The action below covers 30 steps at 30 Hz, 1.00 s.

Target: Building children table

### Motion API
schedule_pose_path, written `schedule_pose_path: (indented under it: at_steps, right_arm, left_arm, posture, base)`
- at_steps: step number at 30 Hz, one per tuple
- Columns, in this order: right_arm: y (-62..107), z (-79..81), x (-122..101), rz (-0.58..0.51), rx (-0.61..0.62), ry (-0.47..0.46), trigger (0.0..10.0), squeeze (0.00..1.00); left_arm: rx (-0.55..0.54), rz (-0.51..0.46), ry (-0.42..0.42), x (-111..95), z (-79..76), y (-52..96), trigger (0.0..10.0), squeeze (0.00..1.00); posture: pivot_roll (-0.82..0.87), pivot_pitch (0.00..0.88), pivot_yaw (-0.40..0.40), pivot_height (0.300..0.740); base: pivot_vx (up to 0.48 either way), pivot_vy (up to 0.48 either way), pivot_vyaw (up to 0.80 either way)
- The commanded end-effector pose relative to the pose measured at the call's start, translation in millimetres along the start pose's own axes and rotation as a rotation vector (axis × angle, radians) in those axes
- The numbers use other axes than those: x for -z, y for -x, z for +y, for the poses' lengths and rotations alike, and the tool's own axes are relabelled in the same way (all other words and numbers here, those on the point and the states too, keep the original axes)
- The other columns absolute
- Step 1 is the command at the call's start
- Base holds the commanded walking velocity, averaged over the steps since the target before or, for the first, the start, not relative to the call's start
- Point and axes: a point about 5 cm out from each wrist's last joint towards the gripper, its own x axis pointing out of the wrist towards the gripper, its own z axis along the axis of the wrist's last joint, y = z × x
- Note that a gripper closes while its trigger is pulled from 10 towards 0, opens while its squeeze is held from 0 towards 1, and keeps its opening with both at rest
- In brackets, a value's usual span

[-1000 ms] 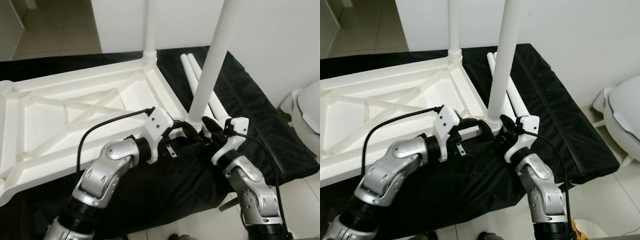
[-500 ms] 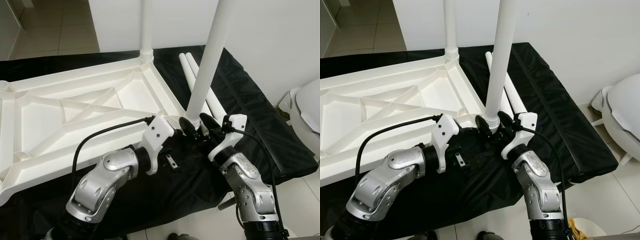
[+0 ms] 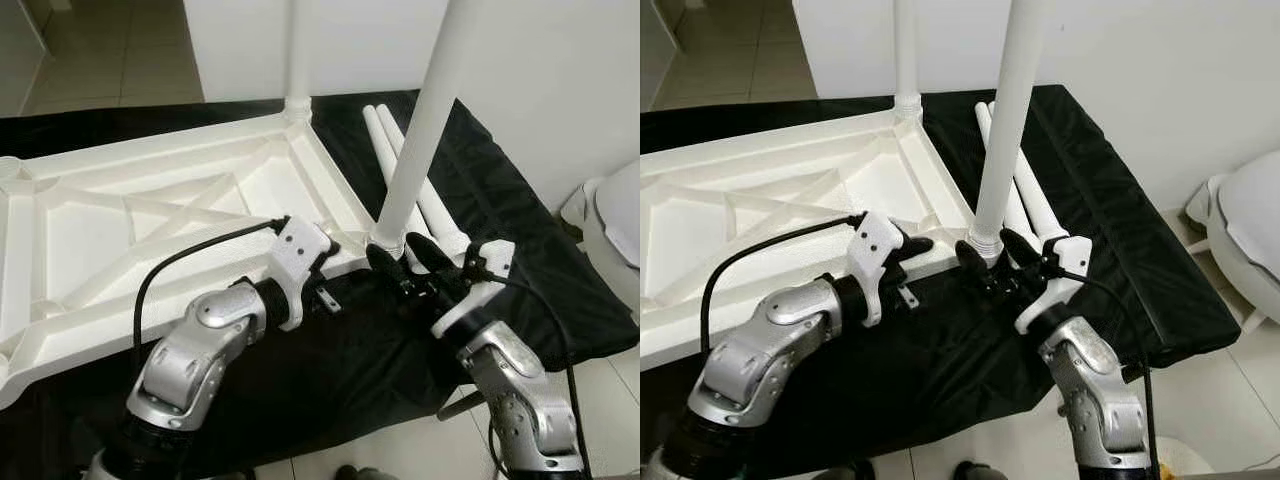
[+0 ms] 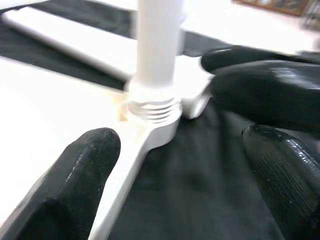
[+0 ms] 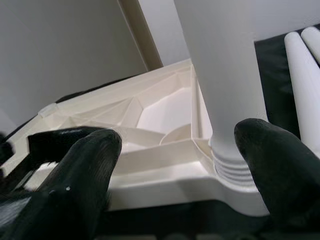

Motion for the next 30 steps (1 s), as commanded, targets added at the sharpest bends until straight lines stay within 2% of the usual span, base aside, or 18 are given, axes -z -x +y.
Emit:
schedule_pose_path:
  at_steps: [1,7,20,24,30]
  right_arm:
    - [6.3,-1.1,0,0.012,0.005,0.003,10.0,0.0]
    - [21.4,-9.5,-3,0.003,0.096,0.011,10.0,0.0]
    - [26.7,-11.8,-10,-0.026,0.134,0.021,10.0,0.0]
    - [27.9,-12.6,-13,-0.027,0.137,0.036,10.0,0.0]
    - [28.0,-13.0,-14,-0.028,0.145,0.046,10.0,0.0]
  left_arm:
    - [-0.037,0.009,-0.015,1,2.2,-3.3,10.0,0.0]
    - [-0.068,0.022,-0.026,4,6.6,-10.1,10.0,0.0]
    - [-0.011,0.061,-0.054,10,-1.4,-31.7,10.0,0.0]
    - [0.008,0.119,-0.063,18,-1.9,-36.3,10.0,0.0]
    - [-0.025,0.209,-0.063,30,4.6,-42.9,10.0,0.0]
  posture:
    - [-0.05,0.162,-0.018,0.74]
    - [-0.07,0.165,-0.009,0.74]
    - [-0.11,0.163,0.024,0.74]
    - [-0.13,0.161,0.034,0.74]
    - [-0.13,0.153,0.04,0.74]
  base:
    - [0.0,0.0,0.0]
    - [0.0,0.0,0.0]
    - [0.0,0.0,0.0]
    - [0.0,0.0,0.0]
    - [0.0,0.0,0.0]
